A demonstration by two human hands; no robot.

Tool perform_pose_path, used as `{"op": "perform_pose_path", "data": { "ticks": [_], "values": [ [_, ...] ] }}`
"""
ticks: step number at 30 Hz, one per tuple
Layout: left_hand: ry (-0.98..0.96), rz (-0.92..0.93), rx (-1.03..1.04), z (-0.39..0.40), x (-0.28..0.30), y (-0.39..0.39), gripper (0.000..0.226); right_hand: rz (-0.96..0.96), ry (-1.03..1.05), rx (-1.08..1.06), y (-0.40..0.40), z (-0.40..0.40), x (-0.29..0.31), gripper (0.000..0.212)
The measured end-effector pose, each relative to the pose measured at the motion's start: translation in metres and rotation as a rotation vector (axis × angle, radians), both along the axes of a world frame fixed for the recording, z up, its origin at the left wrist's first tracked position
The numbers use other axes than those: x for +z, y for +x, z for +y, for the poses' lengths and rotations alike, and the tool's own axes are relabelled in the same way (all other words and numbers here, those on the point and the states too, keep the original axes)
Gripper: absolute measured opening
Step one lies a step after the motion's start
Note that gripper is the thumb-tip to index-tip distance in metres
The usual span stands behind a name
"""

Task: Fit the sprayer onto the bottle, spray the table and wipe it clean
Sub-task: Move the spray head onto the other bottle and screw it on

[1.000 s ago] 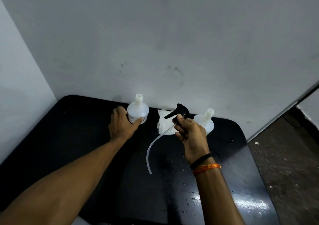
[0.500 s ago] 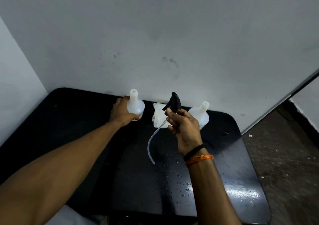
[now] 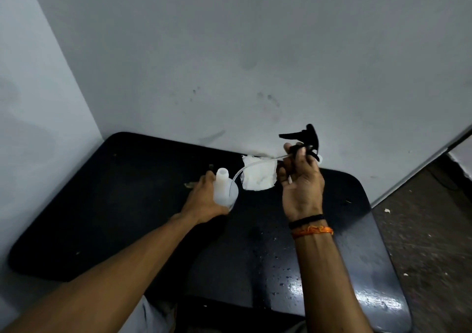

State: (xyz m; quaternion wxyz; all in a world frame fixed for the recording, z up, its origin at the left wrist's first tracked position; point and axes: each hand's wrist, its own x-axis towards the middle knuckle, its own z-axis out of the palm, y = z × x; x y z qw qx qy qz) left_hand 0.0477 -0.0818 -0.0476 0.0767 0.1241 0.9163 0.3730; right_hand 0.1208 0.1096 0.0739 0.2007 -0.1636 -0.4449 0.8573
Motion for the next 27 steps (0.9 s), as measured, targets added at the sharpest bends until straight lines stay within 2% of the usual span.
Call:
{"op": "perform_pose_path", "data": {
  "ticks": [5, 10, 19, 27],
  "values": [
    [0.023, -0.05, -0.033, -0.003, 0.003, 0.013, 0.096, 0.043, -0.009, -0.126, 0.001, 0.003, 0.004, 0.027],
    [0.101, -0.045, 0.009, 0.001, 0.002, 0.018, 0.099, 0.061, 0.037, -0.158, 0.0, -0.001, 0.005, 0.038],
    [0.102, -0.013, 0.01, 0.007, -0.001, 0.022, 0.107, 0.145, 0.068, -0.052, -0.005, -0.008, 0.0, 0.027],
    [0.094, -0.002, 0.008, 0.008, -0.005, 0.023, 0.109, 0.1, 0.196, -0.019, -0.007, -0.016, -0.005, 0.04]
  ]
}}
